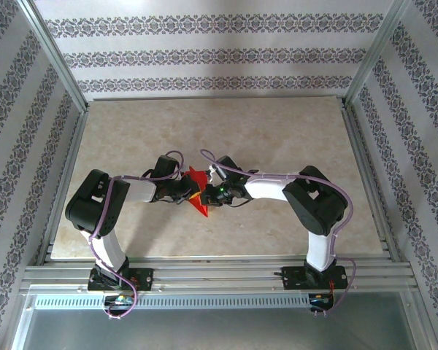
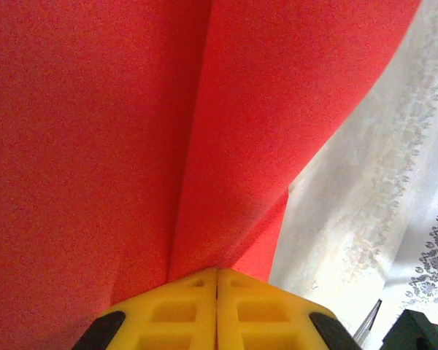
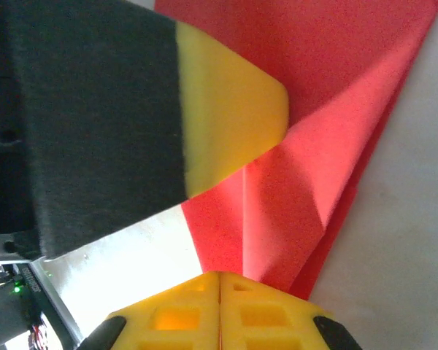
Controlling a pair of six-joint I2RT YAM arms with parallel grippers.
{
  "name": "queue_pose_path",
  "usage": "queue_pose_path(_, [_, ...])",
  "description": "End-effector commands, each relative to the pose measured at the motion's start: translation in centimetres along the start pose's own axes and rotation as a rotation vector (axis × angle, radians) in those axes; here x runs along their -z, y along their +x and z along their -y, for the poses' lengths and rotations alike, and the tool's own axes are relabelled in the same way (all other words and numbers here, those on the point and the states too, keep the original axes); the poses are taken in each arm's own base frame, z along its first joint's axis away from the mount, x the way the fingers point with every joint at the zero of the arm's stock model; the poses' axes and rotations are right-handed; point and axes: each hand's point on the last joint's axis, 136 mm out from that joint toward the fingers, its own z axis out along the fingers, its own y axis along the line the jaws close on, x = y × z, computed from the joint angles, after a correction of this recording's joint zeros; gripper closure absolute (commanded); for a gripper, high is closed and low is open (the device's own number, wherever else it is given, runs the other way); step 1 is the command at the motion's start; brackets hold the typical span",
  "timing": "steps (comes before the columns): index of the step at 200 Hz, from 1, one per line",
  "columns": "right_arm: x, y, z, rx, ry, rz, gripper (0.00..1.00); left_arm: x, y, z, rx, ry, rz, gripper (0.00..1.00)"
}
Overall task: Fold a paper plane with a square sheet of paper (pick it up from the middle)
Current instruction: Fourth fold the wing at the center of the table.
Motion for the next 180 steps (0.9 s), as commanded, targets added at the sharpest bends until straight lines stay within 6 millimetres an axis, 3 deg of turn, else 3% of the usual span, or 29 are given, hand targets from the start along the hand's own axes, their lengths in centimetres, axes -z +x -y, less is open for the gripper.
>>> queue_pose_path(1, [-0.5,0.6,0.1,0.009,0.008,-0.033,0.92,-0.4,1.4,-5.4,0.100,-0.190,-0.016,0.92])
queue_pose_path(80, [-0.4,2.6,1.7,0.012,0.067,-0.076,0.92,-0.1,1.4,-6.3,0.134,-0.239,0.000,0.93])
queue_pose_path(180, [-0.6,3.2,3.5,-0.004,0.145,-0.079,0.92,0.1,1.5,-6.9,0.155,-0.269,0.002,0.94])
